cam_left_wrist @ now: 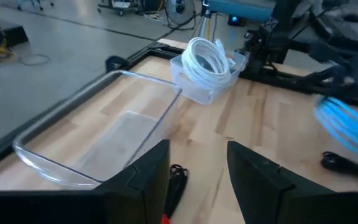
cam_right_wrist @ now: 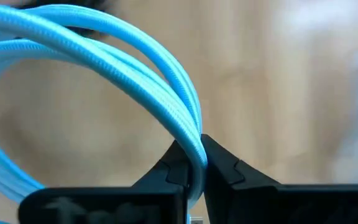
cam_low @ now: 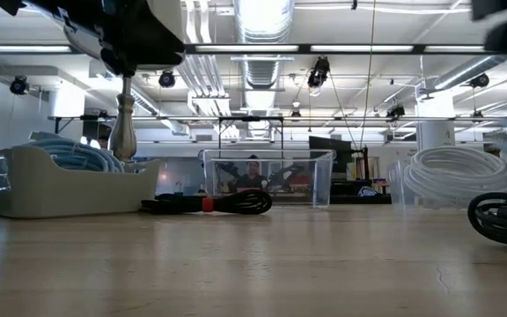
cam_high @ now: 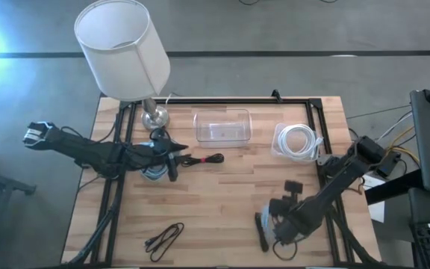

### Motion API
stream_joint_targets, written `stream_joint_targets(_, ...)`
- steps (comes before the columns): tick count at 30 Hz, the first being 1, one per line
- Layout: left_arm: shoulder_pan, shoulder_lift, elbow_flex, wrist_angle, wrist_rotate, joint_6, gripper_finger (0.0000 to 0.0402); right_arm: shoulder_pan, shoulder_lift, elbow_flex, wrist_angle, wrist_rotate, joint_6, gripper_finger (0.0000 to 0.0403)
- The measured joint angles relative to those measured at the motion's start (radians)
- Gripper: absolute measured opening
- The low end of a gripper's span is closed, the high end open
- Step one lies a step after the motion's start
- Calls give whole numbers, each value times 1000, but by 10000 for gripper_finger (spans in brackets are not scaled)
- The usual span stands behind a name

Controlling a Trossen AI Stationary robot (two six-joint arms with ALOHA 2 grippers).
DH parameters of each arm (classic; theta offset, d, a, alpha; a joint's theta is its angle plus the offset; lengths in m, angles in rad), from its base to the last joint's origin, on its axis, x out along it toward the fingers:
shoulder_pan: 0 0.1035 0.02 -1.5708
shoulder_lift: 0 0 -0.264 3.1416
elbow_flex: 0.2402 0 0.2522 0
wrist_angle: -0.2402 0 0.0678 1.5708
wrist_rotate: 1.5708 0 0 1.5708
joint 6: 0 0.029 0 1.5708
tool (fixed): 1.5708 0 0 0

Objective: Pick & Place USB Port
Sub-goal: Put the blue USB cable into the gray bin

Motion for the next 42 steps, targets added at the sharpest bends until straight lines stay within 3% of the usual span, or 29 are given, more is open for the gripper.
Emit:
stream_joint_targets(7,0,40,0,73,80,-59,163,-91,-134,-18,-16,435,7,18)
stream_joint_targets(13,0,122,0,184,158,-61,163,-206,-215,-34,29,610,-20,19)
stream_joint_targets(20,0,293,0,459,189,-64,163,-319,-231,-51,307,639,-262,19)
stream_joint_targets(25,0,434,31,616,295,-60,163,-365,-213,-52,485,635,-438,19)
stream_joint_targets(34,3,591,161,632,346,-37,163,-415,-212,-53,552,631,-485,19)
stream_joint_targets(42,2,630,214,630,385,-9,163,-425,-210,-53,557,631,-493,19)
